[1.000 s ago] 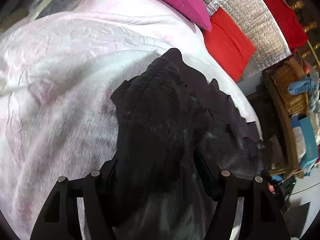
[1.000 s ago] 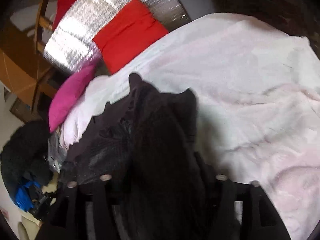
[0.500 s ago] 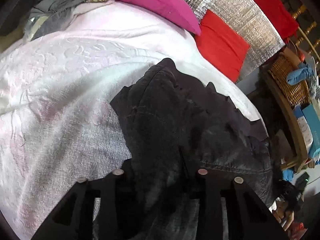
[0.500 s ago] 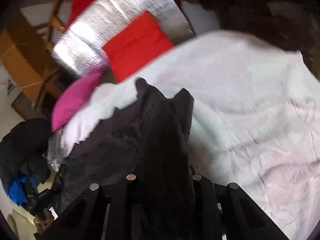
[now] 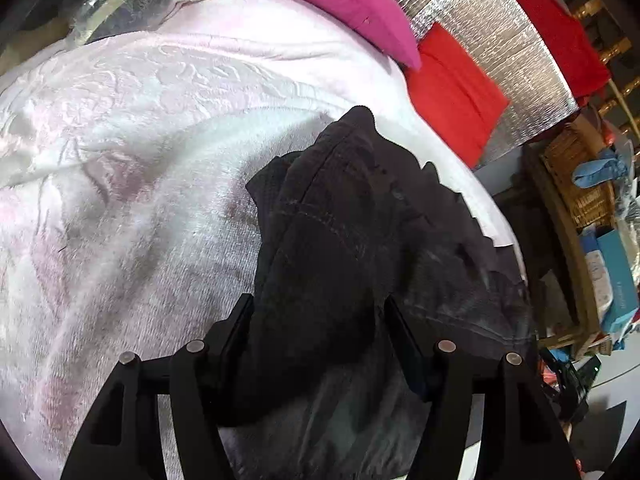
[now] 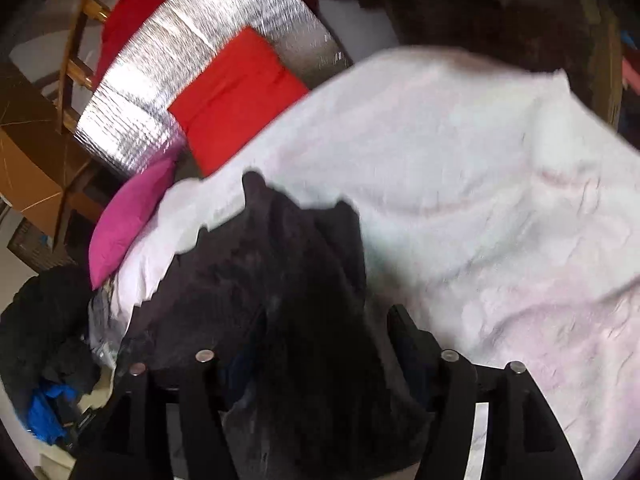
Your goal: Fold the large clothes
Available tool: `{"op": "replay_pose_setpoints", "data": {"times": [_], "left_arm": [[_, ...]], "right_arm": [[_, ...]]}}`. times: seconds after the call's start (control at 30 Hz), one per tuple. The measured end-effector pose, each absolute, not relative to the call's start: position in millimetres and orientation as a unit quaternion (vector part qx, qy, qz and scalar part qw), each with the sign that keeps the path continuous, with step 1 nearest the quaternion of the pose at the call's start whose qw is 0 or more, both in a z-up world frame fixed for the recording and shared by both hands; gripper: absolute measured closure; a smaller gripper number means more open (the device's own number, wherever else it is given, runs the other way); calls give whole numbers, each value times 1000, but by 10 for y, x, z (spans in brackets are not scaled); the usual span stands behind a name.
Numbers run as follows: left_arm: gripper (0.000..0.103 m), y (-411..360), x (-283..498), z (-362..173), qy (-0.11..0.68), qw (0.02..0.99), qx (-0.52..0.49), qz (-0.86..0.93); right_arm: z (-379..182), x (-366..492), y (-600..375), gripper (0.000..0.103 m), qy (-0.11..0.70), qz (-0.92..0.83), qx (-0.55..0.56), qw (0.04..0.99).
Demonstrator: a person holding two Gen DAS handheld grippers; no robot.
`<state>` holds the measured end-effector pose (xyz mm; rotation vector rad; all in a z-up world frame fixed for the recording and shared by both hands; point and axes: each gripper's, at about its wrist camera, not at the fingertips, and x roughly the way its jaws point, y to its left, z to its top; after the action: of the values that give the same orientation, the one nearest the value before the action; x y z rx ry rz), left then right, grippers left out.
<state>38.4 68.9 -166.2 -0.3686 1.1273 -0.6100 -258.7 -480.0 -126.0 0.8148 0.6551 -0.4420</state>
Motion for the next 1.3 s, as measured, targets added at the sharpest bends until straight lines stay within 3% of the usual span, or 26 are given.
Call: {"op": "replay_pose_setpoints", "data": {"times": [0.13, 0.17, 0.2, 0.3, 0.43, 0.47, 0.6, 0.7, 0.77, 0.8, 0.83, 0.87, 1.1, 1.3], "left_arm": [[38, 693, 358, -1713, 519, 787, -168, -287], [49, 680, 348, -1721, 517, 790, -160, -287], [55, 657, 341, -1725, 514, 794, -149, -288], [66, 564, 331, -1659, 496, 808, -133, -290], [67, 474, 311, -1544, 468, 827, -113, -290], [67, 436, 318, -1536, 465, 830, -104, -290], [40, 369, 382, -1625, 477, 832, -82, -270], [36, 428, 432, -1689, 495, 824, -98, -257], [36, 507, 423, -1663, 497, 821, -114, -258], [36, 541, 410, -1644, 495, 822, -114, -257], [36, 568, 380, -1619, 494, 823, -114, -256], [36, 621, 343, -1589, 492, 823, -118, -258], [35, 982, 44, -1469, 477, 821, -154, -272], [35, 1156, -261, -1518, 489, 809, -195, -262]], "right_arm": [[-1386, -2271, -4896, 38, 327, -202, 377, 843], [-1445, -2164, -4882, 44, 339, -206, 368, 841], [-1495, -2119, -4871, 61, 348, -210, 360, 840], [-1385, -2024, -4730, 80, 344, -225, 314, 856], [-1083, -2173, -4611, 84, 295, -239, 276, 883], [-1130, -2183, -4640, 84, 302, -244, 278, 878], [-1582, -2173, -4901, 82, 353, -241, 346, 835], [-1502, -2242, -4903, 77, 344, -235, 358, 836], [-1479, -2390, -4911, 69, 343, -233, 378, 827], [-1461, -2463, -4928, 59, 344, -234, 387, 823], [-1437, -2548, -4936, 42, 342, -236, 396, 819], [-1379, -2672, -4928, 38, 331, -240, 406, 817], [-1124, -3335, -4644, 38, 284, -203, 422, 836], [-1351, -3515, -4351, 38, 307, -130, 485, 809]]}}
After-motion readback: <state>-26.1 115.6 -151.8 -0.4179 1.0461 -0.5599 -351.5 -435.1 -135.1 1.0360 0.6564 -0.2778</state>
